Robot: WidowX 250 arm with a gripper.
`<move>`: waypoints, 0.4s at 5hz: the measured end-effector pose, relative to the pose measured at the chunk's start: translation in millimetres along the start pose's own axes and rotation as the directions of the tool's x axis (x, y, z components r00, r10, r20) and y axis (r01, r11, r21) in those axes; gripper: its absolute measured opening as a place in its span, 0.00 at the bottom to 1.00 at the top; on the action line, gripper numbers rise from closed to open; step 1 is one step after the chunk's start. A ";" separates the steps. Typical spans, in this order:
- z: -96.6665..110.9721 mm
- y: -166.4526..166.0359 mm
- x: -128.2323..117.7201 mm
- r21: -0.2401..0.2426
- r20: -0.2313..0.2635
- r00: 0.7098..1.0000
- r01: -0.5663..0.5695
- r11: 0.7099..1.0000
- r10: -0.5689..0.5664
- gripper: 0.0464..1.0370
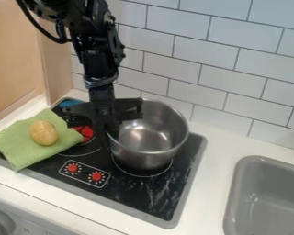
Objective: Put the silver pot on the right burner
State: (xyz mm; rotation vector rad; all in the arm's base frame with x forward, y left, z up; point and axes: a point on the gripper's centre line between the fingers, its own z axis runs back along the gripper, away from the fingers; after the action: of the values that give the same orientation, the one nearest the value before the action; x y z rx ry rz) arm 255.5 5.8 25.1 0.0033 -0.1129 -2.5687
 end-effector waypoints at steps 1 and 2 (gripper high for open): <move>-1.6 0.5 3.5 0.011 0.014 1.000 0.003 1.000 -0.003 0.01; -6.3 -5.6 2.5 0.027 0.047 0.999 -0.002 1.000 0.001 0.03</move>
State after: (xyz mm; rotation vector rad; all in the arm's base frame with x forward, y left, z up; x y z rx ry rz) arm 250.6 8.7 18.4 -0.0466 -0.1649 -2.5666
